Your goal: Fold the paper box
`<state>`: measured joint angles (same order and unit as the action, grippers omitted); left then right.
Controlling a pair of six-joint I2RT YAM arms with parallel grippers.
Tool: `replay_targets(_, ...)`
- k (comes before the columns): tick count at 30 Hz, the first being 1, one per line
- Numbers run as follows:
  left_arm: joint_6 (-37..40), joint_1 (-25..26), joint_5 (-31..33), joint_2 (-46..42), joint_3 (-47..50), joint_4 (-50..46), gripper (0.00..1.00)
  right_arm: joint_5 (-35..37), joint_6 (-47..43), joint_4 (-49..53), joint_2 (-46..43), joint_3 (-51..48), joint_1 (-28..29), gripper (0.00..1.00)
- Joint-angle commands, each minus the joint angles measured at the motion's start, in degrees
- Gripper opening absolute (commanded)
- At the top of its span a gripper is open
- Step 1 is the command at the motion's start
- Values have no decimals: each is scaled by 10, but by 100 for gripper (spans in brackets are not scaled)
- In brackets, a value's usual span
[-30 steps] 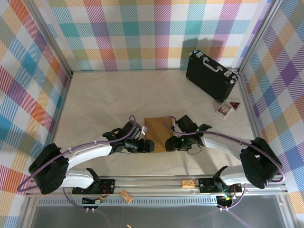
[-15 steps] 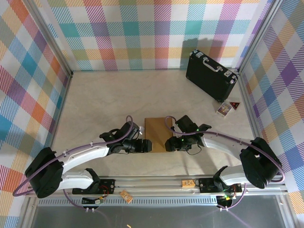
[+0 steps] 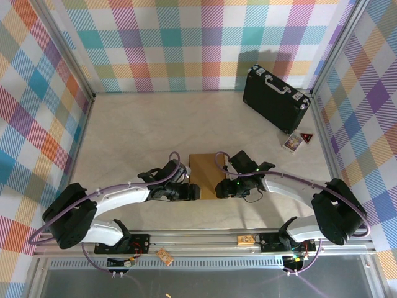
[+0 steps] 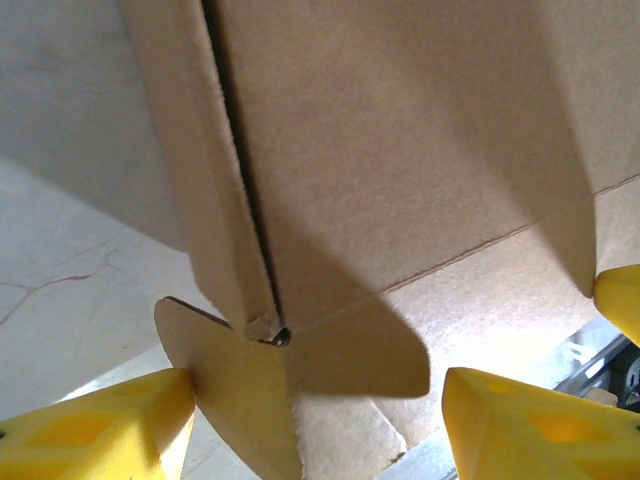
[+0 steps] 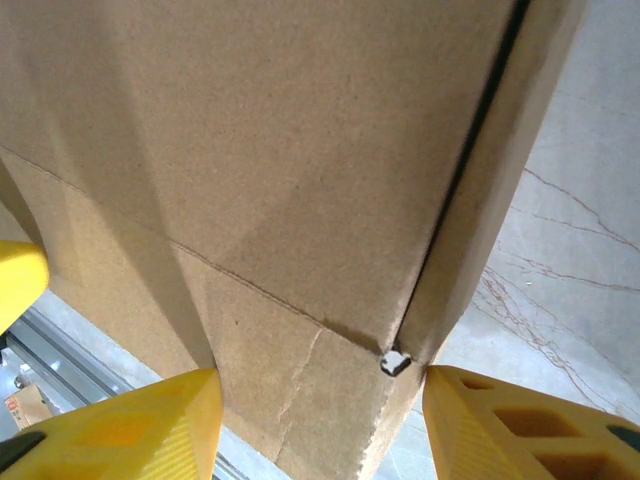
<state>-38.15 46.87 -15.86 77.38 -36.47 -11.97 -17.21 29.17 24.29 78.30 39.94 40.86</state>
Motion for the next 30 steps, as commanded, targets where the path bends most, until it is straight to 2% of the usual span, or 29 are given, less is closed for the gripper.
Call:
replay_targets(1, -9, 9, -26, -4, 6, 36, 65, -12, -2, -9, 6, 7, 3, 56)
replay_targets(12, -17, 9, -46, -15, 19, 67, 65, -19, 0, -15, 13, 8, 4, 56)
replay_targets(18, 3, 10, 8, -10, 6, 9, 65, -9, -7, -12, 11, 3, 3, 56)
replay_targets(23, 6, 10, 22, -13, 10, 7, 61, -11, -9, -16, 17, 2, 3, 55)
replay_targets(30, 1, 9, 2, 0, 12, 37, 57, -17, -7, -23, 27, 5, 4, 54)
